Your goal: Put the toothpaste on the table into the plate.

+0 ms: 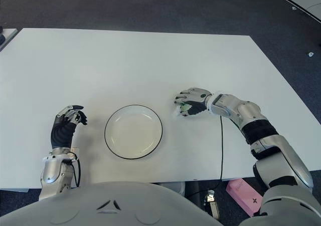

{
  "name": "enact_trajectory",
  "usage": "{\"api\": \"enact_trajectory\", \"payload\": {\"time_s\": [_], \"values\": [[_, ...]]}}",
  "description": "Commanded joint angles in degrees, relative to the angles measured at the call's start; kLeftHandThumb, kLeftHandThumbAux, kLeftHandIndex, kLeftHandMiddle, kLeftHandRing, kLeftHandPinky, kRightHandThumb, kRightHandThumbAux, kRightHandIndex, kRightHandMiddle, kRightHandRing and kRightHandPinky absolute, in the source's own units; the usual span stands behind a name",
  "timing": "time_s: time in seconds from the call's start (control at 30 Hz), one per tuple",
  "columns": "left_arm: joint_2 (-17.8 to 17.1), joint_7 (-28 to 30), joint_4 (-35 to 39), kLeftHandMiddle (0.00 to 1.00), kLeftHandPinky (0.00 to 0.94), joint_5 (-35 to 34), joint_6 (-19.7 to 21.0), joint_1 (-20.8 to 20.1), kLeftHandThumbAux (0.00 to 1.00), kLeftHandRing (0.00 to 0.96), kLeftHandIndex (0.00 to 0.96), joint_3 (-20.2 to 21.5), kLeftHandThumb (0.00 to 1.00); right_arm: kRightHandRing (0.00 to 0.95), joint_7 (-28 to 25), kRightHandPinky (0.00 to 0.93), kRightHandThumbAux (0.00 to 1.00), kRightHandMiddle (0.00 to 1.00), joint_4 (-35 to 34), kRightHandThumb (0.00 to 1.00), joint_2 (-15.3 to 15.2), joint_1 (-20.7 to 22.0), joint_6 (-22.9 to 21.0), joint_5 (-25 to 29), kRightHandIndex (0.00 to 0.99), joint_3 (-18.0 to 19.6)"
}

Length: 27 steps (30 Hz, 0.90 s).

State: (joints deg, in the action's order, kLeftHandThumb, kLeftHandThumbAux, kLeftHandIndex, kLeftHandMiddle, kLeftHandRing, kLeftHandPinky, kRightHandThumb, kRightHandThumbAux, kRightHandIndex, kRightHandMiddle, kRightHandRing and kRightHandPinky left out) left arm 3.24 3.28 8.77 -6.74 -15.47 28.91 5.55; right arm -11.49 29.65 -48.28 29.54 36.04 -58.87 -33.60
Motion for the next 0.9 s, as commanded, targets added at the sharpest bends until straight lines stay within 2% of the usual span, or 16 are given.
{"api": "enact_trajectory", "payload": {"time_s": [0.03, 0.33, 0.63, 0.9], "values": [[0.0, 0.1, -0.3, 0.639, 0.627, -0.2, 0.3, 0.3, 0.718, 0.638, 0.439, -0.4, 0.705, 0.000, 1.3, 0.000, 0.146, 0.000, 3.5, 0.534, 0.9, 0.5, -1.0, -4.7, 0.000, -3.4], [0.2, -0.5, 0.7, 0.633, 0.628, 0.8, 0.5, 1.0, 0.718, 0.637, 0.439, -0.8, 0.705, 0.000, 6.7, 0.000, 0.155, 0.000, 8.0, 0.552, 2.1, 3.0, -2.1, -8.7, 0.000, -7.2], [0.3, -0.2, 0.9, 0.628, 0.630, 0.4, 0.0, 1.6, 0.718, 0.636, 0.439, -1.0, 0.705, 0.000, 15.9, 0.000, 0.153, 0.000, 17.1, 0.555, 6.0, 5.9, -5.7, -14.5, 0.000, -13.3], [0.4, 0.3, 0.8, 0.636, 0.642, -0.6, -0.7, 2.4, 0.718, 0.643, 0.438, -0.9, 0.705, 0.000, 23.1, 0.000, 0.167, 0.000, 23.3, 0.583, 7.8, 7.1, -7.2, -15.2, 0.000, -16.6]]}}
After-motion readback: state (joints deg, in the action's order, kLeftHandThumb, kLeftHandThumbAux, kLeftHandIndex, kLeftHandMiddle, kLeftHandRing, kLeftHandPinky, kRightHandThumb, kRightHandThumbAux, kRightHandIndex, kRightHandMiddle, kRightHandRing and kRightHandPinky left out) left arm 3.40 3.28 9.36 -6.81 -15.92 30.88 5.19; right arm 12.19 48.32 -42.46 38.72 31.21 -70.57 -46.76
